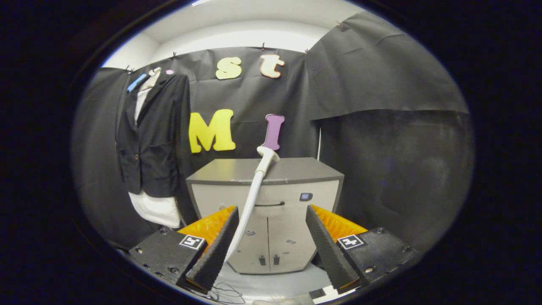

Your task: Iron the clothes twice with a garment steamer, once on the left side and once on the right side.

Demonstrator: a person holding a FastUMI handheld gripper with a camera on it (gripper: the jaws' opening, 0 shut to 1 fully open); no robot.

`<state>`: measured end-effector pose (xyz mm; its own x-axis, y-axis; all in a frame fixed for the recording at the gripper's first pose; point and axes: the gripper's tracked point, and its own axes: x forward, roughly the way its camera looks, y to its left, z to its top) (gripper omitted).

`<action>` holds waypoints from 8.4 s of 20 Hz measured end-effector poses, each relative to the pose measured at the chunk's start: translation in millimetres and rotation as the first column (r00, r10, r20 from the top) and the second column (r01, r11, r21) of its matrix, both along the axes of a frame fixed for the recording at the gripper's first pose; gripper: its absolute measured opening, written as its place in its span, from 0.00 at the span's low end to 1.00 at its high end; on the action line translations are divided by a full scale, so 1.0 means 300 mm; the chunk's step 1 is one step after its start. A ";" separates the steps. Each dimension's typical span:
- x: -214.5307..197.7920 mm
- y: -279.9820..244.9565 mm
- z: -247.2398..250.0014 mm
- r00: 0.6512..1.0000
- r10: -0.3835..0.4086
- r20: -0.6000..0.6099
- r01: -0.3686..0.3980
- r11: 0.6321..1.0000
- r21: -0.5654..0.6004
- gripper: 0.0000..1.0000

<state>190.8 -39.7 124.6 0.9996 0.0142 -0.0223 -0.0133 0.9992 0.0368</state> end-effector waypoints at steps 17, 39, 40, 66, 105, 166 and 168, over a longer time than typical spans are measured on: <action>0.875 0.113 0.096 0.953 0.144 -0.265 -0.141 0.990 0.030 0.99; 0.950 0.193 0.093 0.931 0.231 -0.282 -0.152 0.950 0.274 0.33; 0.910 0.186 0.118 0.938 0.223 -0.264 -0.148 0.950 0.275 0.33; 0.080 1.127 0.843 0.946 0.285 0.154 -0.309 0.937 0.166 0.33; 0.144 1.467 0.357 0.933 0.339 -0.117 -0.341 0.940 0.004 0.33; -0.137 1.814 0.435 0.861 0.506 -0.055 -0.509 0.860 -0.046 0.33; -0.135 1.879 0.479 0.853 0.521 -0.032 -0.522 0.850 -0.067 0.33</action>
<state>150.4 524.1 268.2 0.8453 0.5313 -0.0557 -0.5333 0.8454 -0.0299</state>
